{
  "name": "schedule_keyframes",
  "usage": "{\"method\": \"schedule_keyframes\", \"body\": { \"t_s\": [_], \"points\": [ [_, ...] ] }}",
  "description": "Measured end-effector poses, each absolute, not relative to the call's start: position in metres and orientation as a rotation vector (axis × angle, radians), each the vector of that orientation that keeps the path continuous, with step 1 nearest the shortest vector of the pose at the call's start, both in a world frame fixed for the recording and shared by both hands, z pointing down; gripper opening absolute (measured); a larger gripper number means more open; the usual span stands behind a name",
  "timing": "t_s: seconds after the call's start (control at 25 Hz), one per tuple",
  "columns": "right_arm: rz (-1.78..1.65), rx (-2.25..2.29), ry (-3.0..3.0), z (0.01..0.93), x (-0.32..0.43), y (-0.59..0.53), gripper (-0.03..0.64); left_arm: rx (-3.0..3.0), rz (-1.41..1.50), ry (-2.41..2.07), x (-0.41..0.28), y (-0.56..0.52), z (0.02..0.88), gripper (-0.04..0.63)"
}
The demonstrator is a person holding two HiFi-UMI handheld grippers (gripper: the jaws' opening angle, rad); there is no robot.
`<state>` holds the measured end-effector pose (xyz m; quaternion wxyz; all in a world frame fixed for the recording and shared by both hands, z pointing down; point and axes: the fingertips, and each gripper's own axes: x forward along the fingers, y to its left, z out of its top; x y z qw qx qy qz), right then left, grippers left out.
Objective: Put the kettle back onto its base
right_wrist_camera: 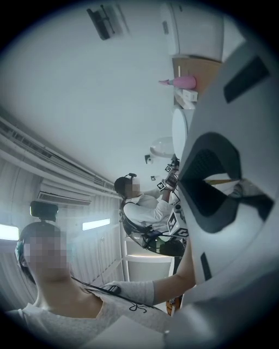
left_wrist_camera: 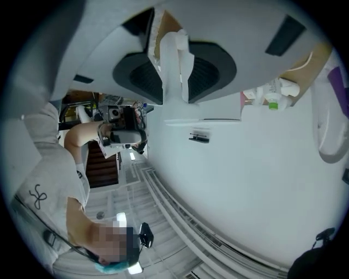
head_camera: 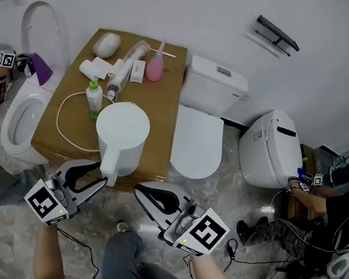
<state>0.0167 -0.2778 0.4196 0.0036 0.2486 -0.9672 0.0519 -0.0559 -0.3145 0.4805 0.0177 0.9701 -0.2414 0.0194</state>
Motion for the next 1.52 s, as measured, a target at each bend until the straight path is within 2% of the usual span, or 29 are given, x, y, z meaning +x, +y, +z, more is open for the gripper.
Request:
{"method": "schedule_keyframes", "body": {
  "t_s": [0.04, 0.16, 0.28, 0.84, 1.16, 1.52],
  "points": [
    [0.163, 0.773, -3.035, 0.417, 0.014, -0.276, 0.008, 3.004, 0.040, -0.782, -0.062, -0.312, 0.475, 0.148],
    [0.162, 0.753, -3.046, 0.408, 0.007, -0.269, 0.008, 3.001, -0.009, -0.874, -0.073, -0.301, 0.455, 0.040],
    [0.155, 0.729, -3.060, 0.394, 0.000, -0.258, 0.008, 2.994, -0.041, -0.890, -0.068, -0.280, 0.434, 0.014],
    [0.005, 0.696, -3.084, 0.314, -0.001, -0.131, 0.008, 2.999, -0.066, -1.017, -0.025, -0.132, 0.314, 0.009],
    [-0.039, 0.693, -3.088, 0.296, 0.009, -0.066, 0.008, 2.974, -0.021, -1.060, -0.008, -0.064, 0.299, 0.009],
    [-0.075, 0.727, -3.081, 0.281, 0.007, -0.039, 0.008, 2.988, -0.015, -1.046, -0.008, -0.046, 0.284, 0.009]
  ]
}}
